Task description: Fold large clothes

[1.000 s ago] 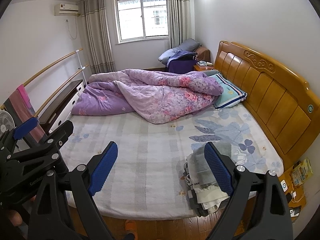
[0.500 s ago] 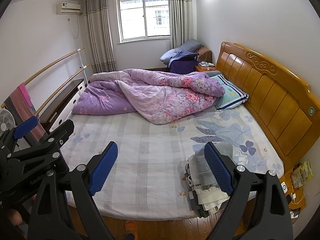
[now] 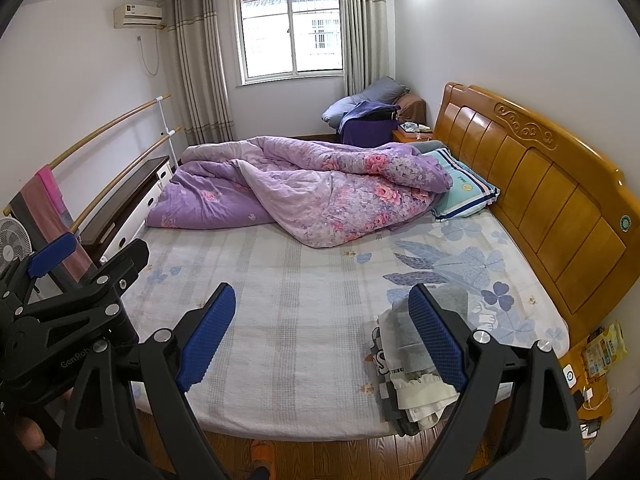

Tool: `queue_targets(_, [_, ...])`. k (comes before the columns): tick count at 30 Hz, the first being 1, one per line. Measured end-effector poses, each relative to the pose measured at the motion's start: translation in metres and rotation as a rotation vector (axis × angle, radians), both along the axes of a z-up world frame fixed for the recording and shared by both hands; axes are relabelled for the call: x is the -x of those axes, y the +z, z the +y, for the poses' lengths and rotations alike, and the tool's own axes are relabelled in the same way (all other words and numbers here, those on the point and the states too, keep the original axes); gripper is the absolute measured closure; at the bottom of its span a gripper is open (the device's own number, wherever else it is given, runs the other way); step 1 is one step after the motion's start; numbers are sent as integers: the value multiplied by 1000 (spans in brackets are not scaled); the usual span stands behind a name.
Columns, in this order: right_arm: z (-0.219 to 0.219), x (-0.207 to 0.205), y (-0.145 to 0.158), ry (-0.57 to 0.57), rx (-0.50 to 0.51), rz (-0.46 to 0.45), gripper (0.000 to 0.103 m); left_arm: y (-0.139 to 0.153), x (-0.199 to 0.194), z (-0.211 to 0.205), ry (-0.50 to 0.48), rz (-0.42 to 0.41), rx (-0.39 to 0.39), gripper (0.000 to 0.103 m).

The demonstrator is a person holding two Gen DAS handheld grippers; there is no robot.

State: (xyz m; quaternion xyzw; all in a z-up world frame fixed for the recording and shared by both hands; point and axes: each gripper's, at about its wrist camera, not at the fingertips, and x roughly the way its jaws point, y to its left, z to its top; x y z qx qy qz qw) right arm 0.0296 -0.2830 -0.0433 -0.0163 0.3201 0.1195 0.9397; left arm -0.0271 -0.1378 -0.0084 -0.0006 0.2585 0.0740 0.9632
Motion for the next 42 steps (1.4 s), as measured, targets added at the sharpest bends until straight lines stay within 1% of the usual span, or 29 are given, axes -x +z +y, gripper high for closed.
queue_targets(9, [2,-4,1,2,0,1,18,-1,-1,0,-3,0,15,5])
queue_targets(15, [3,-6,0,3,-2,7,18,-2,-4,-4,-6,-4,5,5])
queue_targets(24, [0,-10,-2,3,-9,12,18,-3,-6,-4,-5,0,17,5])
queue_targets(42, [-3,-15,-4,6,-14,24,18,-4,-8,-2,-6,9,17,5])
